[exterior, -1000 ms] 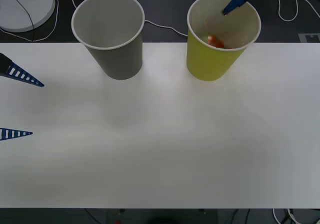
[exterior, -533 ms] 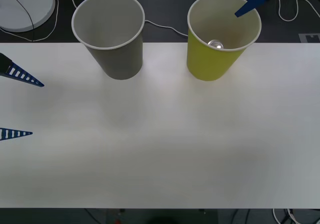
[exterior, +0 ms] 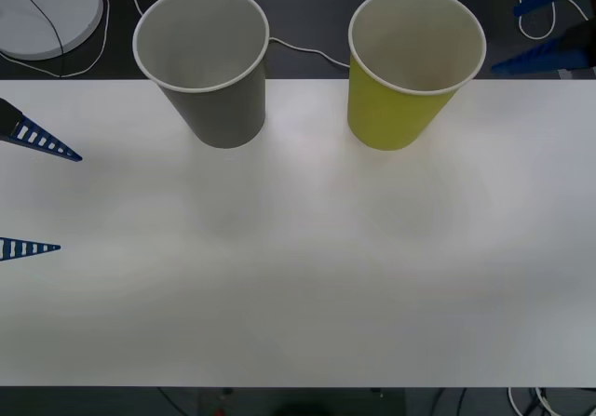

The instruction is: Put the can into the green bin and the plastic bottle into the gray bin

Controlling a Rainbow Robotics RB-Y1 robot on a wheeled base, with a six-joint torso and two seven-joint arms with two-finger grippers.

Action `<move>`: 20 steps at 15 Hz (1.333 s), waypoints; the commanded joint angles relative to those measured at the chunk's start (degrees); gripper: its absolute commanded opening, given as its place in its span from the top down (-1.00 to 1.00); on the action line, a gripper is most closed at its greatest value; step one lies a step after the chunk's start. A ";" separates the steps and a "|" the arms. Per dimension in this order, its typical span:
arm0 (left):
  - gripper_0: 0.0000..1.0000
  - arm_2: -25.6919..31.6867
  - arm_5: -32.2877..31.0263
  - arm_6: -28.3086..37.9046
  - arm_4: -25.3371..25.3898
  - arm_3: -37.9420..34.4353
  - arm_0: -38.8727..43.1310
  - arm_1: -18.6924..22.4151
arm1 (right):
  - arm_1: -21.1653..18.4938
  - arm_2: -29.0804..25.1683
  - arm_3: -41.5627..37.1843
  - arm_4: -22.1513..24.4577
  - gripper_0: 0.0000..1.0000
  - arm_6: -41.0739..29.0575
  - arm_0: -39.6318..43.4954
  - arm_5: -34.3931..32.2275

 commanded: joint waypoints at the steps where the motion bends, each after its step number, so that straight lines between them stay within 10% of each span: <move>1: -1.00 0.00 0.00 0.00 0.00 0.00 0.00 0.00 | -1.22 -5.13 -2.14 -3.90 -1.00 7.98 6.60 0.01; 20: -1.00 0.00 0.00 0.00 0.00 0.00 0.00 0.00 | -1.66 -22.36 -3.46 -16.73 -1.00 47.79 40.96 0.01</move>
